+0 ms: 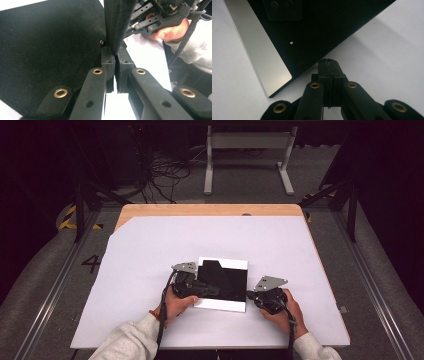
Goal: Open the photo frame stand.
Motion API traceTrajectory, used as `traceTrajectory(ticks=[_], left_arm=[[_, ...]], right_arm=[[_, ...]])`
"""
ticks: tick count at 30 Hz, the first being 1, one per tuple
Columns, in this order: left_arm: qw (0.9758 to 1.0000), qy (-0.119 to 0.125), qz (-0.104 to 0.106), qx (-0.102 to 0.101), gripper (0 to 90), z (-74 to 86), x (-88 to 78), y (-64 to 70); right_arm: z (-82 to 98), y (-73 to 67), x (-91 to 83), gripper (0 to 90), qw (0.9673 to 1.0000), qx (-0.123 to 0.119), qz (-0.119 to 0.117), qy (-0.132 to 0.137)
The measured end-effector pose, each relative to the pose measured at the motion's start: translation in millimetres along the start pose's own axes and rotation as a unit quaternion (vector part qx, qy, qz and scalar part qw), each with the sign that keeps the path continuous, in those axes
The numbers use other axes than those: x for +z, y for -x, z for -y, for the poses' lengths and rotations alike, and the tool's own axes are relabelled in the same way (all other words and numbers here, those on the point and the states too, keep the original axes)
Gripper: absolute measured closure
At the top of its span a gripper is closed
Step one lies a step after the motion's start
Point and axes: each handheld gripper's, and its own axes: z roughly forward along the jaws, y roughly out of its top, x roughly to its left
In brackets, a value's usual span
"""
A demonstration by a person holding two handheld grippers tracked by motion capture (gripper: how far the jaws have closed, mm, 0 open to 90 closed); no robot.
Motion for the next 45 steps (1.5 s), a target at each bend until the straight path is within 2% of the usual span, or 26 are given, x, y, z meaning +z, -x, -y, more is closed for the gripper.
traceTrajectory(ticks=[3,6,7,9,10,11,13,14,16,18,20,22,24,26,30,33,36,38,41,42,45], left_arm=[[1.0,0.001,-0.007,-0.001,86.0,0.2,-0.7,-0.6],[0.9999,-0.003,-0.013,0.0,84.8,0.3,-0.6,-0.7],[0.9997,-0.005,-0.024,-0.005,83.9,1.3,0.5,-1.1],[0.9994,-0.01,-0.033,-0.007,82.1,2.4,2.3,-2.9],[0.9991,-0.015,-0.039,-0.013,80.9,3.6,3.9,-4.5],[0.9989,-0.016,-0.042,-0.011,80.5,3.6,4.3,-3.8],[0.9992,-0.013,-0.038,-0.006,81.0,1.7,3.5,-2.5],[0.9992,-0.01,-0.038,-0.009,82.0,1.1,3.8,-2.1],[0.9994,-0.006,-0.026,-0.023,84.0,0.8,2.8,-3.6],[0.9994,-0.005,-0.024,-0.022,84.6,0.3,1.9,-3.2],[0.9993,-0.008,-0.027,-0.023,84.4,0.0,1.7,-2.5],[0.9993,-0.008,-0.03,-0.023,84.1,0.5,2.2,-2.8],[0.9991,-0.01,-0.033,-0.023,83.5,0.9,2.7,-3.8],[0.9987,-0.022,-0.045,-0.011,81.8,0.7,3.8,-3.5],[0.9972,-0.044,-0.059,0.008,79.5,1.5,4.8,-3.0],[0.9966,-0.048,-0.064,0.02,79.0,1.0,6.1,-2.6],[0.9945,-0.059,-0.077,0.038,78.1,-0.7,7.1,0.8],[0.9942,-0.061,-0.081,0.037,77.5,-0.8,7.8,1.8],[0.9931,-0.072,-0.081,0.045,73.2,-1.5,13.4,3.9],[0.9921,-0.076,-0.086,0.052,71.8,-1.7,15.9,5.6],[0.9924,-0.073,-0.086,0.049,72.1,-2.0,17.2,5.5]], right_arm=[[-0.2,-0.1,1.0,90.0,1.0,-0.005,0.001,0.004],[1.7,1.5,0.9,90.0,0.9999,0.0,-0.005,0.012],[3.6,4.9,0.8,90.0,0.9994,0.013,-0.025,0.021],[3.7,4.6,1.3,90.0,0.9989,0.01,-0.037,0.026],[3.3,3.3,1.4,90.0,0.9972,0.01,-0.062,0.039],[0.5,-1.1,2.4,90.0,0.9976,-0.002,-0.06,0.034],[-4.2,-6.5,1.4,90.0,0.9988,-0.027,-0.037,0.019],[-4.9,-7.2,-0.2,90.0,0.9988,-0.03,-0.035,0.018],[-2.3,-4.0,-4.4,90.0,0.9989,-0.018,-0.037,0.021],[0.1,-3.0,-6.6,88.0,0.9989,-0.012,-0.042,0.014],[0.7,-4.7,-9.0,85.4,0.9988,-0.015,-0.045,0.01],[1.6,-10.5,-13.8,80.3,0.9978,-0.032,-0.059,0.0],[2.3,-15.8,-14.8,76.8,0.998,-0.032,-0.055,-0.006],[3.9,-20.8,-13.8,73.6,0.9976,-0.039,-0.054,-0.016],[4.7,-19.3,-14.8,69.9,0.9978,-0.031,-0.056,-0.02],[0.7,-21.1,-16.0,67.7,0.9967,-0.038,-0.061,-0.039],[-1.9,-24.4,-16.3,69.4,0.9954,-0.044,-0.067,-0.053],[-2.1,-24.2,-16.1,69.7,0.9953,-0.039,-0.069,-0.056],[-1.0,-21.7,-15.7,69.7,0.9951,-0.032,-0.078,-0.052],[-0.7,-21.5,-15.7,69.7,0.9951,-0.032,-0.079,-0.051],[-0.3,-21.2,-15.7,69.7,0.9951,-0.031,-0.079,-0.05]])
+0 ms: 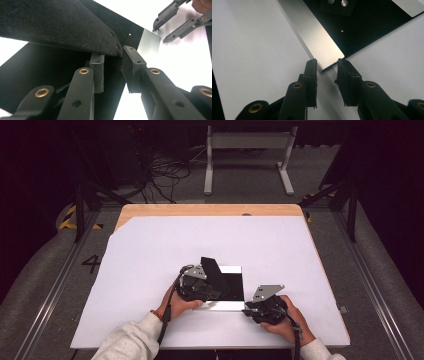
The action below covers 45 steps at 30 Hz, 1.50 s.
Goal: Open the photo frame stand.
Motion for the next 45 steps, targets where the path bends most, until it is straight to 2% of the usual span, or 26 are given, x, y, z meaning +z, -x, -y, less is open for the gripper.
traceTrajectory(ticks=[3,6,8,11,19,29,32,34,38,41,45], left_arm=[[1.0,0.0,-0.003,0.002,73.6,0.2,0.1,0.2],[0.9998,0.005,-0.017,0.006,73.0,1.0,1.1,3.9],[0.9999,0.005,-0.012,0.006,70.9,1.0,1.3,4.6],[0.9999,0.011,-0.008,-0.006,69.9,1.4,2.5,4.1],[0.9996,0.015,-0.022,-0.004,72.4,0.6,4.9,7.5],[0.9995,0.02,0.008,-0.023,77.7,0.3,3.2,0.5],[0.9992,0.023,0.016,-0.029,79.2,0.1,2.8,-0.8],[0.999,0.022,0.02,-0.034,79.8,0.2,2.4,-2.5],[0.9983,0.029,0.031,-0.041,81.3,-0.3,2.0,-4.1],[0.9977,0.03,0.037,-0.048,82.3,-0.5,1.7,-4.9],[0.9966,0.033,0.043,-0.062,82.9,-0.1,0.8,-6.5]], right_arm=[[1.0,0.2,0.0,69.7,1.0,0.001,-0.002,0.003],[1.8,0.7,0.1,69.7,1.0,-0.002,-0.002,0.007],[2.1,0.5,0.0,69.7,1.0,-0.003,-0.002,0.007],[2.4,0.7,0.2,69.8,0.9999,-0.003,-0.003,0.009],[3.3,0.0,-0.1,69.9,0.9999,-0.006,-0.001,0.012],[4.3,0.1,-0.1,69.5,0.9998,-0.006,0.0,0.017],[4.4,-0.1,-1.0,62.1,0.9999,-0.006,0.002,0.014],[4.9,0.0,-1.8,62.0,0.9999,-0.007,0.004,0.012],[6.5,0.8,-5.7,66.5,0.9999,-0.005,0.008,0.003],[5.6,-0.2,-6.9,73.4,0.9999,-0.009,0.007,-0.006],[0.5,-2.3,-6.3,75.5,0.9996,-0.016,0.007,-0.024]])
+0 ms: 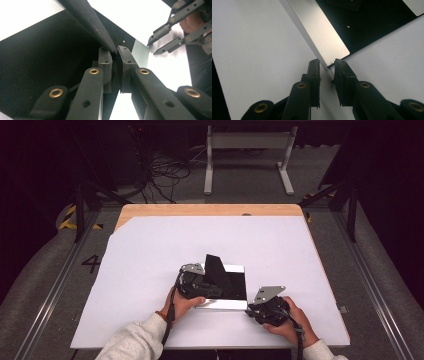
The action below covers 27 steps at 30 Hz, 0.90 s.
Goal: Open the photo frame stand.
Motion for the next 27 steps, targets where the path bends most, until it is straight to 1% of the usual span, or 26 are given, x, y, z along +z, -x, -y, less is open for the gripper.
traceTrajectory(ticks=[1,2,4,5,6,7,8,9,10,12,13,15,17,18,19,20,21,22,23,24,25,26,27], left_arm=[[0.9999,0.003,0.008,-0.008,83.2,0.3,-0.3,-1.4],[0.9999,0.004,0.009,-0.013,83.7,0.5,-0.7,-1.8],[0.9998,0.006,0.009,-0.015,84.5,0.5,-1.2,-1.9],[0.9997,0.007,0.013,-0.017,84.6,0.3,-1.6,-2.2],[0.9998,0.008,0.01,-0.016,84.7,-0.2,-2.5,-1.7],[0.9999,0.008,0.008,-0.013,84.7,-0.5,-2.8,-1.4],[1.0,0.003,-0.002,-0.003,84.5,-1.0,-3.0,0.2],[1.0,0.003,-0.002,-0.003,84.2,-1.0,-3.0,0.2],[1.0,0.001,-0.007,0.003,84.2,-1.4,-2.9,1.2],[0.9998,-0.007,-0.01,0.013,83.6,-2.2,-3.0,2.0],[0.9997,-0.013,-0.012,0.019,83.2,-2.2,-2.8,2.3],[0.9997,-0.014,-0.009,0.02,83.2,-0.9,-1.6,2.8],[0.9994,-0.019,-0.013,0.024,83.2,-1.6,-1.9,3.4],[0.9993,-0.02,-0.017,0.027,83.2,-2.2,-2.0,4.4],[0.9989,-0.026,-0.019,0.034,83.3,-2.5,-1.6,6.1],[0.9987,-0.028,-0.02,0.037,83.5,-2.0,-1.0,6.7],[0.9987,-0.028,-0.02,0.037,83.6,-2.0,-1.0,6.7],[0.9983,-0.034,-0.021,0.042,83.8,-1.5,0.2,7.1],[0.9983,-0.034,-0.021,0.042,83.9,-1.5,0.2,7.1],[0.9982,-0.035,-0.023,0.044,84.4,-1.1,1.0,7.6],[0.9977,-0.034,-0.03,0.051,86.1,-1.0,1.2,8.8],[0.9977,-0.034,-0.03,0.051,88.9,-1.0,1.2,8.8],[0.9974,-0.033,-0.034,0.054,88.9,-1.1,0.7,9.2]], right_arm=[[-1.0,-0.1,0.3,76.2,1.0,-0.001,0.001,-0.003],[-2.7,-0.4,0.4,76.9,1.0,-0.002,-0.001,-0.009],[-4.9,0.1,0.7,75.6,0.9999,0.001,-0.002,-0.017],[-5.5,0.1,0.7,74.9,0.9998,0.004,0.001,-0.02],[-5.8,0.9,0.7,74.8,0.9998,0.006,-0.001,-0.021],[-5.9,1.3,0.9,74.1,0.9997,0.007,-0.002,-0.022],[-5.8,1.1,1.0,72.9,0.9998,0.005,0.0,-0.02],[-5.8,1.1,1.0,72.9,0.9998,0.005,0.0,-0.02],[-5.4,1.0,1.3,72.3,0.9998,0.006,0.001,-0.018],[-4.6,2.0,1.6,70.1,0.9999,0.01,0.001,-0.012],[-4.1,2.5,2.1,68.5,0.9999,0.011,0.003,-0.008],[-2.7,3.6,3.4,68.1,0.9998,0.016,0.004,0.005],[-1.3,3.8,4.2,67.1,0.9998,0.017,0.003,0.013],[-1.0,3.7,4.2,62.5,0.9997,0.018,0.008,0.016],[-1.6,2.2,4.1,60.6,0.9993,0.012,0.021,0.027],[-3.0,0.7,3.4,60.8,0.999,0.012,0.022,0.036],[-3.0,0.7,3.4,60.8,0.999,0.012,0.022,0.036],[-8.7,-1.1,2.4,62.7,0.9976,0.007,0.028,0.062],[-8.7,-1.1,2.4,62.7,0.9976,0.007,0.028,0.062],[-17.0,-0.6,3.5,63.3,0.9955,0.016,0.026,0.09],[-20.5,0.5,5.8,63.8,0.9948,0.021,0.023,0.097],[-20.5,0.5,5.8,63.8,0.9948,0.021,0.023,0.097],[-23.0,0.7,8.7,63.7,0.9942,0.021,0.028,0.102]])
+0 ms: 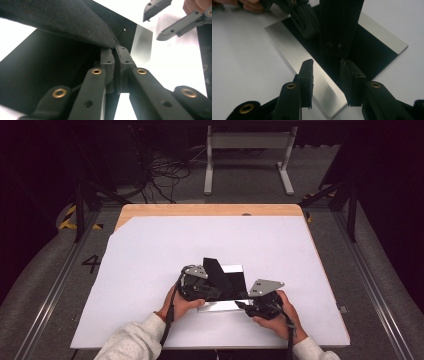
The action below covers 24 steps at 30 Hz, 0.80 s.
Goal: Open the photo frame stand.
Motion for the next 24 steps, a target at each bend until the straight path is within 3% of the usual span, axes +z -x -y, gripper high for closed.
traceTrajectory(ticks=[2,5,10,12,14,16,21,24], left_arm=[[0.9994,0.033,0.014,0.0,90.0,-1.0,-6.5,-1.1],[0.9988,0.048,-0.007,-0.002,90.0,-5.0,-15.7,-1.0],[0.9982,0.05,-0.032,0.011,89.8,1.2,-34.3,-0.7],[0.998,0.049,-0.037,0.014,88.9,2.5,-36.9,0.7],[0.9968,0.025,-0.06,0.047,85.6,8.3,-43.6,8.7],[0.9967,0.019,-0.059,0.053,85.0,11.4,-45.3,10.2],[0.9954,-0.002,-0.066,0.069,73.3,30.2,-52.7,17.3],[0.9934,-0.004,-0.08,0.082,69.2,41.9,-60.0,23.6]], right_arm=[[-0.9,1.3,8.4,62.7,1.0,0.002,-0.005,-0.003],[-2.5,-0.1,15.1,62.4,0.9999,-0.007,0.004,-0.01],[-2.4,1.0,16.9,58.7,0.9999,-0.003,0.014,-0.009],[-2.5,1.7,16.7,57.3,0.9999,-0.002,0.012,-0.005],[-4.8,5.4,15.4,52.6,0.9998,0.004,0.021,0.001],[-6.1,7.1,14.9,51.3,0.9997,0.008,0.02,0.009],[-18.4,8.4,31.0,35.4,0.9998,0.012,0.017,0.002],[-21.0,9.3,38.1,35.1,0.9997,0.02,0.014,0.002]])
